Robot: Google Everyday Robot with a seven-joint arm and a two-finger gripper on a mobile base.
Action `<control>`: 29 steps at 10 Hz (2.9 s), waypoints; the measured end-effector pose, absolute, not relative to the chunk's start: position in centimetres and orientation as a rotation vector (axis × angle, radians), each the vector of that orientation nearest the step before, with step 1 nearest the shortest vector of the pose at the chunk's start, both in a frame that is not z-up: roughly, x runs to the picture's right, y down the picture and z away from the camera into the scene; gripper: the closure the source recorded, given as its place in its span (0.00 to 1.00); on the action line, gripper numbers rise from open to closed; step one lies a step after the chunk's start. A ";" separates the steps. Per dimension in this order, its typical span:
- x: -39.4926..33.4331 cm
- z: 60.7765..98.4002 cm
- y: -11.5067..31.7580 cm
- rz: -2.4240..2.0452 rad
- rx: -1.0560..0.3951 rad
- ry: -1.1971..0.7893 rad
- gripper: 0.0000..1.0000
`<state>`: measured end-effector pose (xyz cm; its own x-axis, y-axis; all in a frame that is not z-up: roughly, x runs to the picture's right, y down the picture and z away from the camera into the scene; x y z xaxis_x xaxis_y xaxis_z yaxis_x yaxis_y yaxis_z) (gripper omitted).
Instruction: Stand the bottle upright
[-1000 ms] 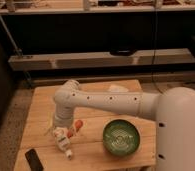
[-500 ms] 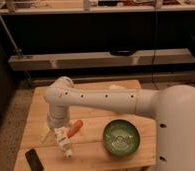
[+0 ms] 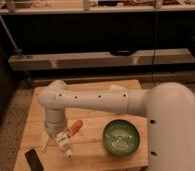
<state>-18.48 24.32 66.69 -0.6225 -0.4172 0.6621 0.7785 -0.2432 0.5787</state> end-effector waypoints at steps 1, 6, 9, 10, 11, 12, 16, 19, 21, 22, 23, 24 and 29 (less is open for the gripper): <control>-18.4 66.2 25.1 -1.890 -0.560 -1.193 0.20; -17.4 66.7 27.8 -1.863 -0.707 -1.161 0.20; -17.4 68.4 29.3 -1.934 -0.652 -1.145 0.20; -17.2 69.0 29.8 -1.944 -0.634 -1.136 0.20; -17.0 69.4 30.2 -1.946 -0.618 -1.128 0.20; -16.3 70.2 30.7 -1.941 -0.615 -1.119 0.20; -14.7 71.9 32.0 -1.920 -0.669 -1.140 0.20; -14.4 72.5 32.5 -1.899 -0.712 -1.141 0.20; -14.2 72.8 32.6 -1.881 -0.747 -1.134 0.20; -14.2 73.0 32.7 -1.875 -0.761 -1.136 0.20; -14.2 73.1 32.7 -1.869 -0.769 -1.141 0.20; -14.3 73.1 32.7 -1.870 -0.767 -1.154 0.22; -15.2 73.1 31.7 -1.912 -0.767 -1.205 0.72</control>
